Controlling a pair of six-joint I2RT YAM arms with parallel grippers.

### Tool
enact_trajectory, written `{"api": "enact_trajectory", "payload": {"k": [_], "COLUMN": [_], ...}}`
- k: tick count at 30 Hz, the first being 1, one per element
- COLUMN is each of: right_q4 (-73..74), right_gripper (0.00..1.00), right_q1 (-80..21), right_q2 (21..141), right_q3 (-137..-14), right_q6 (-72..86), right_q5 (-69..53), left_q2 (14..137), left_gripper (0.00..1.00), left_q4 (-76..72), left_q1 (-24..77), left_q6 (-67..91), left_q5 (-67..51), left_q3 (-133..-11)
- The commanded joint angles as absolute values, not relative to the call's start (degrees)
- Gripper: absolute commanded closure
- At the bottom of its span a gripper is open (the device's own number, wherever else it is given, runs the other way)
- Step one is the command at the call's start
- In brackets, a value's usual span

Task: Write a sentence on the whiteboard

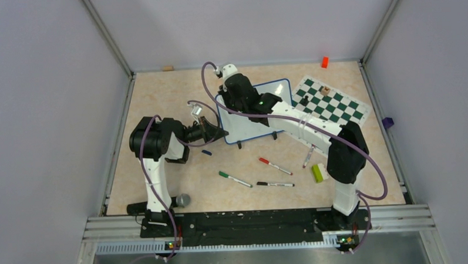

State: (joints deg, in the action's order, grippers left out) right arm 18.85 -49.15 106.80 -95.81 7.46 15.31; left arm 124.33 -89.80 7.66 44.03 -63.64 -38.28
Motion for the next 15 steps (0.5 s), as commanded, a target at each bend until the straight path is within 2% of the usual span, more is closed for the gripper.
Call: {"api": "enact_trajectory", "payload": {"k": [1,15], "right_q4": [17.1,15.7], "right_gripper": [1.00,1.00], "right_q1": [-50.0,-50.0], "right_q2": [107.4,104.6], "right_q3": [-99.4,-97.3], "right_q6": [6.4,3.5], "right_q5": [16.5,15.3], "left_q2": [122.4,122.3], "left_gripper": [0.92,0.92], "left_q4": [-92.8,-92.8], "left_q1": [8.8,9.5], "left_q6": [43.9,43.6], "left_q5": [-66.7,-66.6], "left_q3": [-37.5,-37.5]}}
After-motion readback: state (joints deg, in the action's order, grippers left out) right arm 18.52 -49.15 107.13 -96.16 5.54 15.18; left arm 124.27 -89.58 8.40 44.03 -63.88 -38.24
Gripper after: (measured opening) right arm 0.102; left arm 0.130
